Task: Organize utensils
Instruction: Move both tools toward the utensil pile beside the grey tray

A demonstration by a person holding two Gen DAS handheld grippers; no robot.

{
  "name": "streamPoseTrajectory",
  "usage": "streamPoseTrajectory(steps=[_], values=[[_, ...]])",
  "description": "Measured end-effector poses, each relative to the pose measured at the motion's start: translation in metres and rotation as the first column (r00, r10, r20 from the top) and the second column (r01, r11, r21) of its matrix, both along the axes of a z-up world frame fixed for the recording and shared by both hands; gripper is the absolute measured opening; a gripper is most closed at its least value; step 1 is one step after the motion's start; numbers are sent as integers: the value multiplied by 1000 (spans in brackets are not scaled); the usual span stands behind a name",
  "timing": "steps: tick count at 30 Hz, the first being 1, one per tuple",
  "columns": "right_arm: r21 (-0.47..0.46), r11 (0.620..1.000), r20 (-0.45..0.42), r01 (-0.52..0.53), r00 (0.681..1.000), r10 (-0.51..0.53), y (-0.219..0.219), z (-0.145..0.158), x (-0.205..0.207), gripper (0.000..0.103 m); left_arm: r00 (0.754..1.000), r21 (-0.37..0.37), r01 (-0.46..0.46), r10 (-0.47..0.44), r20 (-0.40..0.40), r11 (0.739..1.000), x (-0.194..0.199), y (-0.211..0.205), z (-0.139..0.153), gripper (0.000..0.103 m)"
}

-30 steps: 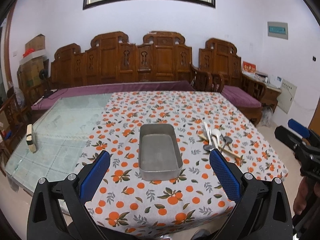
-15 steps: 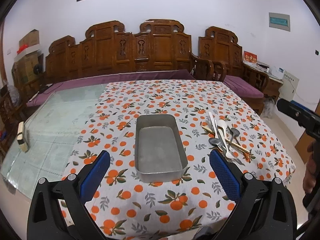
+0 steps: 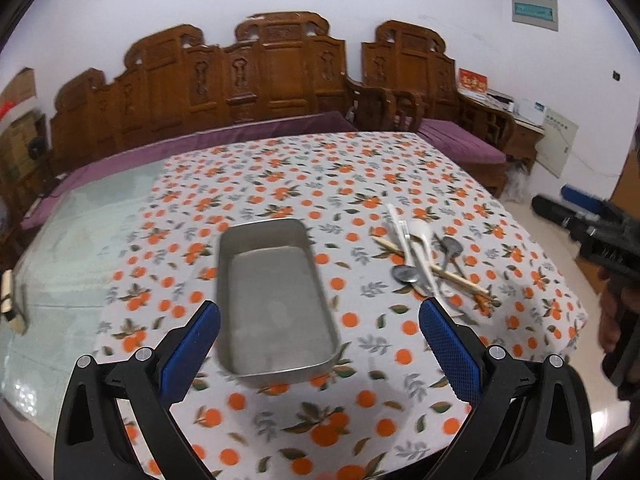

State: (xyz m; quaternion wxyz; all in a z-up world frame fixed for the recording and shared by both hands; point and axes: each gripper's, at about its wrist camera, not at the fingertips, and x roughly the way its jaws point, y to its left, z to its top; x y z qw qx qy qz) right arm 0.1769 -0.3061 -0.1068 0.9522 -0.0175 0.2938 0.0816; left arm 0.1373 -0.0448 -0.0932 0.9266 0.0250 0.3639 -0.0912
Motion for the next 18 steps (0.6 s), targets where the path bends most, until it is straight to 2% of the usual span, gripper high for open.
streamPoseTrajectory(steps=[5,9,14,18], values=[[-21,1000,-68,-15,998,14,-13,-30,10,77,998,-2,54,-54,-44,999,20,-26,-18,96],[-9,1000,-126,-5,992,4,-25,-48,17,69,989,-35,103,-106,-106,994,32,-44,-37,96],[1,1000,-175,20,984,-19,-38,-65,28,68,971,-42,160,-165,-176,986,42,-75,-61,95],[-1,1000,-194,31,981,-30,-45,-72,31,68,957,-62,171,-181,-228,983,51,-96,-75,87]])
